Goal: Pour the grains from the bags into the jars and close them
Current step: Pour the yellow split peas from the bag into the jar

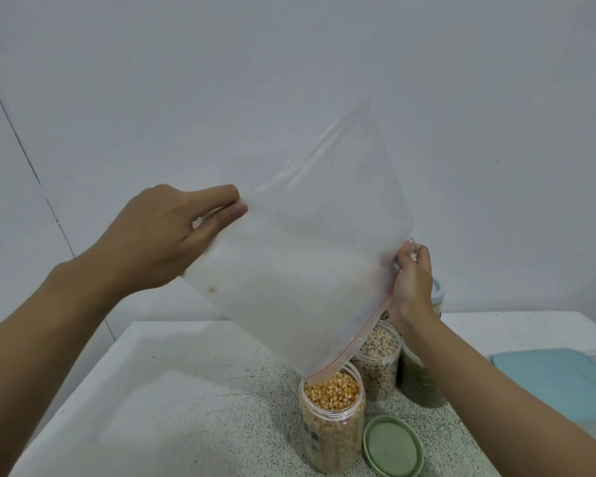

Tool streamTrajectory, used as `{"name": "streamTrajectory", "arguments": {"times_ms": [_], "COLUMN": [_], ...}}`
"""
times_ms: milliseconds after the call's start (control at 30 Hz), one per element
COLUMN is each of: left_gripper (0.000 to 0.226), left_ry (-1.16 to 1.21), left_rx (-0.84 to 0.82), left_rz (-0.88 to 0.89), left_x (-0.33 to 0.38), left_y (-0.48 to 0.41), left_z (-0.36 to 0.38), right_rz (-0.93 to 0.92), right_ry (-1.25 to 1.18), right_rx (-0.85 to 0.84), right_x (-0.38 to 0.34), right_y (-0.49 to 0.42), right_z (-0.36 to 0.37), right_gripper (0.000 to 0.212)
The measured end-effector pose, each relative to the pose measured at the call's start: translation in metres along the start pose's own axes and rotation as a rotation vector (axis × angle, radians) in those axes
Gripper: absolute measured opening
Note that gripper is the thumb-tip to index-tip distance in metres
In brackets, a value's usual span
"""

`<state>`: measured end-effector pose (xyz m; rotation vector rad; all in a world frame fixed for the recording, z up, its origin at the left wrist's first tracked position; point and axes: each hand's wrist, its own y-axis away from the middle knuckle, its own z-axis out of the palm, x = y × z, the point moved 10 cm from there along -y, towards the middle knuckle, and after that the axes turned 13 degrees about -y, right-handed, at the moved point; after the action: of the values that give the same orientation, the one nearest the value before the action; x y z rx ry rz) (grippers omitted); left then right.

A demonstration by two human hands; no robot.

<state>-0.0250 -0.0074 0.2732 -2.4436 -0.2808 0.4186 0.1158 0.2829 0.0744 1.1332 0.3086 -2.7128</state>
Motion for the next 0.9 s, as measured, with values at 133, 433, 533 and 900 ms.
{"name": "streamTrajectory", "arguments": {"times_ms": [133, 433, 533, 900], "left_gripper": [0.035, 0.033, 0.029, 0.031], "left_ry": [0.224, 0.381, 0.394, 0.432], "left_rx": [0.013, -0.059, -0.016, 0.047], "left_rz": [-0.043, -0.025, -0.039, -0.048], "left_x": [0.001, 0.012, 0.01, 0.01], "left_y": [0.0, -0.002, -0.001, 0.008], "left_z": [0.003, 0.002, -0.005, 0.01], "right_rz": [-0.002, -0.007, -0.006, -0.021], "right_ry": [0.008, -0.001, 0.014, 0.048], "right_rx": [0.012, 0.041, 0.03, 0.014], "right_x": [0.0, 0.003, 0.001, -0.004], "right_y": [0.002, 0.0, 0.001, 0.002], "right_z": [-0.002, -0.009, -0.008, -0.01], "right_gripper": [0.018, 0.02, 0.021, 0.021]}}
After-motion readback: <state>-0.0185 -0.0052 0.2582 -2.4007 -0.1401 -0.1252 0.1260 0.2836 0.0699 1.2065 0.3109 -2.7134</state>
